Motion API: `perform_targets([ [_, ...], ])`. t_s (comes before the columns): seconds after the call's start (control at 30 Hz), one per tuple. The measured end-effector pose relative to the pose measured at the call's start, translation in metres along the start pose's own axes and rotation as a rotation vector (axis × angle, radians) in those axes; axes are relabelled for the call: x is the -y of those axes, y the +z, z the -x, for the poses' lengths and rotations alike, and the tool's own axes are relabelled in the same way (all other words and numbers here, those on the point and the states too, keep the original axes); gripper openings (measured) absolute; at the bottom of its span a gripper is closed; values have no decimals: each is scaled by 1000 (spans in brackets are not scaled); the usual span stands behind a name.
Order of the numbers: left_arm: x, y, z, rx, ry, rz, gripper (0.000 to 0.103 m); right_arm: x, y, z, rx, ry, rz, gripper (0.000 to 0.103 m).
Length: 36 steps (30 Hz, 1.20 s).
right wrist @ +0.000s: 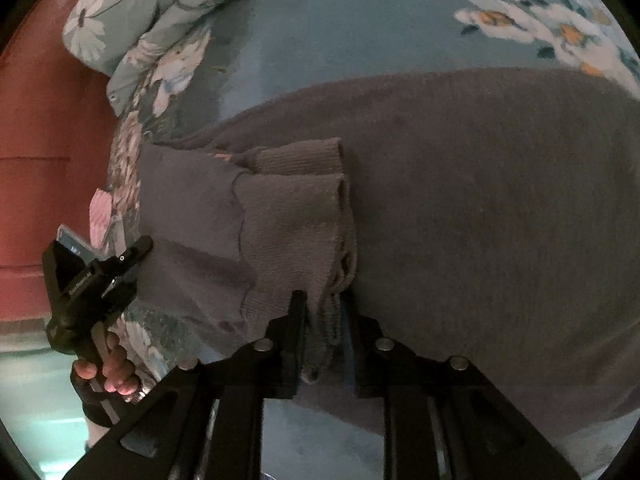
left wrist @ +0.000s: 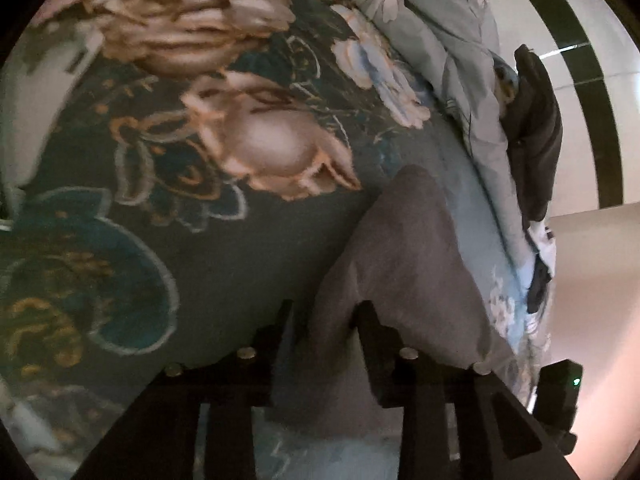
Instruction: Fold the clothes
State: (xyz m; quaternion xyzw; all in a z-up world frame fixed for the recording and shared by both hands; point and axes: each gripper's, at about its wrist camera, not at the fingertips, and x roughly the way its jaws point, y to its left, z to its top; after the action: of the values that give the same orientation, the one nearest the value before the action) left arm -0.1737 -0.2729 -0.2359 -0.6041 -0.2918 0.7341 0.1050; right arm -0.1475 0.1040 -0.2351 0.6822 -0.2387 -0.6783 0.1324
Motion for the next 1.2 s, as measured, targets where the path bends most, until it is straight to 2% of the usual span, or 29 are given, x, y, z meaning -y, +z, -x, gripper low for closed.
perform_targets([
  [0.1,5,-8,26,45,52,-3,51,12,-8,33,48,65,-7,28],
  [0.17,11,-20,44,94,70,3,59,31,-14,66,117,115,-31,38],
  [0.3,42,-52,51,120,46,-28,62,105,-39,136,285,128,-162,46],
  [0.37,71,-69,36,96,54,-98,62,151,-59,161,347,100,-249,48],
  [0.47,114,-88,10,53,76,-199,62,209,-89,178,378,60,-364,48],
  [0.6,159,-109,-30,-28,90,-278,62,252,-118,166,352,90,-471,50],
  [0.8,180,-119,-70,-95,159,-304,62,267,-114,127,302,212,-524,52],
  [0.9,176,-118,-77,-106,171,-272,63,266,-110,118,325,262,-546,52],
  [0.97,171,-117,-78,-110,158,-243,63,267,-110,116,341,284,-562,57],
  [1.07,163,-117,-71,-98,116,-187,63,268,-109,115,382,327,-603,57],
  [1.2,149,-121,-58,-74,48,-89,63,256,-101,116,415,287,-607,57],
])
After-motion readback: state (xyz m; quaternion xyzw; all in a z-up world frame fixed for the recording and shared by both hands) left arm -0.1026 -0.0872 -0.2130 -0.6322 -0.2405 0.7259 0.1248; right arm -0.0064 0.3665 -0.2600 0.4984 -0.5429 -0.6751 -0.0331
